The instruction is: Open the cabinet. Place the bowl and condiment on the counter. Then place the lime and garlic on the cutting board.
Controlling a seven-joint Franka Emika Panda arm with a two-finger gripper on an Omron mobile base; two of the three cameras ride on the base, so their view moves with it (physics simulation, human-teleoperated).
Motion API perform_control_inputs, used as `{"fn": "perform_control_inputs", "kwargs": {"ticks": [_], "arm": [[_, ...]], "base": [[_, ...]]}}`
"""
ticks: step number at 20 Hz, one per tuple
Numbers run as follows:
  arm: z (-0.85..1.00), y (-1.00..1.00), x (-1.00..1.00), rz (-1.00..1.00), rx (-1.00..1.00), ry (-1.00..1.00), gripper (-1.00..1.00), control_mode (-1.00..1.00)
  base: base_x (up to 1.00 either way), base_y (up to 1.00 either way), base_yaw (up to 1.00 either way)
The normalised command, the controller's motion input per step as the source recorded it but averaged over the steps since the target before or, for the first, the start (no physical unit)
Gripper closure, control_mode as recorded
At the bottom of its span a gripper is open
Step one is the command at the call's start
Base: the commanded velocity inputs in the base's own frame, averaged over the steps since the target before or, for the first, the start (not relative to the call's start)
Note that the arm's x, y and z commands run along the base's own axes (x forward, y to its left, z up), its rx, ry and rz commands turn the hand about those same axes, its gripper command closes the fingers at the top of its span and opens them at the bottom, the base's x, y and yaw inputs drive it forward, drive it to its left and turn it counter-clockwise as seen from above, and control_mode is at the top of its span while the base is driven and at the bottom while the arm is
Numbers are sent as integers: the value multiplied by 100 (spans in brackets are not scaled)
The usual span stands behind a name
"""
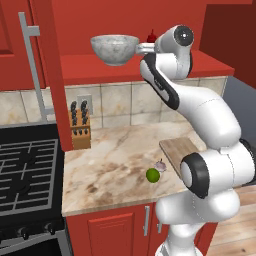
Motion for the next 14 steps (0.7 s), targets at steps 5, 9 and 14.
{"fn": "perform_control_inputs", "kwargs": {"ticks": [5,9,14], "arm": [[-6,0,23,1,-1,0,-100,-100],[-6,0,19,1,-1,0,-100,-100],[-5,0,21,1,-1,0,-100,-100]], "base": [[0,0,0],[0,0,0],[0,0,0]]}}
